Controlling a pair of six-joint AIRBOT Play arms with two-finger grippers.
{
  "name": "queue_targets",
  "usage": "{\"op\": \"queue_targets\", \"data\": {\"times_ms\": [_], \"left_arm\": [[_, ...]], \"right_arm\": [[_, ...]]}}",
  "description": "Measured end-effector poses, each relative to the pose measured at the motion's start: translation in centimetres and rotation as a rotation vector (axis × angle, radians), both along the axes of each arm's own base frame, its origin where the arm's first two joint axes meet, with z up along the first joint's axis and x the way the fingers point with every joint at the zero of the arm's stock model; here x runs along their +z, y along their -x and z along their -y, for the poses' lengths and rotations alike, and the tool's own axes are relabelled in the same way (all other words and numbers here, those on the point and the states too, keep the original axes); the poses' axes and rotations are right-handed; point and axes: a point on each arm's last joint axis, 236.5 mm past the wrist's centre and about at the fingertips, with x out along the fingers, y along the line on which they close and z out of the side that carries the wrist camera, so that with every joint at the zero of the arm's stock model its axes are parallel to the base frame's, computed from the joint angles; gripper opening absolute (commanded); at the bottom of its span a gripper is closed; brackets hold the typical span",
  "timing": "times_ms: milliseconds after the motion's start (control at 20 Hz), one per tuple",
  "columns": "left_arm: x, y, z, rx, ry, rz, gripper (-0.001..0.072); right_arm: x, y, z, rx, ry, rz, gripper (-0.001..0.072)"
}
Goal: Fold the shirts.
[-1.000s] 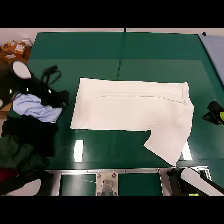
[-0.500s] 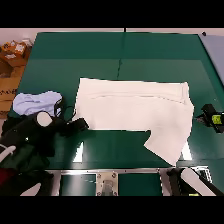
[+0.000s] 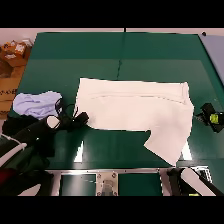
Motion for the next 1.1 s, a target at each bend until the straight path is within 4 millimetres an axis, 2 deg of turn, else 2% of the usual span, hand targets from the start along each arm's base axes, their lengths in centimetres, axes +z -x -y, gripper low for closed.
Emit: {"op": "queue_targets", "data": {"times_ms": [150,300,450,500,550,600,700,850,950,1000,1050,1100], "left_arm": [[0.8,-0.9,0.7,-0.086,-0.024,0.053,0.0027],[1.2,-1.0,1.1,-0.134,-0.031,0.074,0.0027],[1.3,-0.8,1.4,-0.163,-0.031,0.073,0.0027],[1.4,-0.7,1.5,-0.168,-0.028,0.07,0.0027],[1.3,-0.6,1.6,-0.174,-0.027,0.067,0.0026],[1.3,-0.5,1.6,-0.179,-0.027,0.065,0.0027],[1.3,-0.5,1.6,-0.182,-0.028,0.065,0.0027],[1.4,-0.5,1.6,-0.184,-0.028,0.066,0.0027],[1.4,-0.5,1.6,-0.185,-0.029,0.067,0.0027],[1.4,-0.5,1.6,-0.186,-0.029,0.068,0.0027],[1.4,-0.5,1.6,-0.185,-0.028,0.068,0.0026],[1.4,-0.5,1.6,-0.185,-0.028,0.068,0.0026]], "right_arm": [[-0.2,0.2,-0.1,0.012,0.0,-0.009,0.0013],[-0.7,1.7,-0.7,0.044,-0.012,-0.069,0.0013],[-1.4,5.0,-0.9,0.057,-0.009,-0.209,0.0014],[-1.7,6.5,-0.9,0.057,-0.006,-0.27,0.0153],[-2.0,8.0,-1.1,0.059,-0.011,-0.329,0.0462],[-2.3,9.3,-1.4,0.061,-0.021,-0.379,0.0563],[-3.3,11.6,-2.3,0.072,-0.047,-0.458,0.0563],[-5.4,13.7,-3.6,0.106,-0.077,-0.521,0.0561],[-6.9,14.1,-4.2,0.134,-0.084,-0.517,0.055],[-7.5,13.9,-4.6,0.15,-0.092,-0.502,0.0531],[-7.9,13.7,-5.0,0.165,-0.103,-0.487,0.0479],[-8.2,13.6,-5.3,0.179,-0.115,-0.476,0.0469]]}}
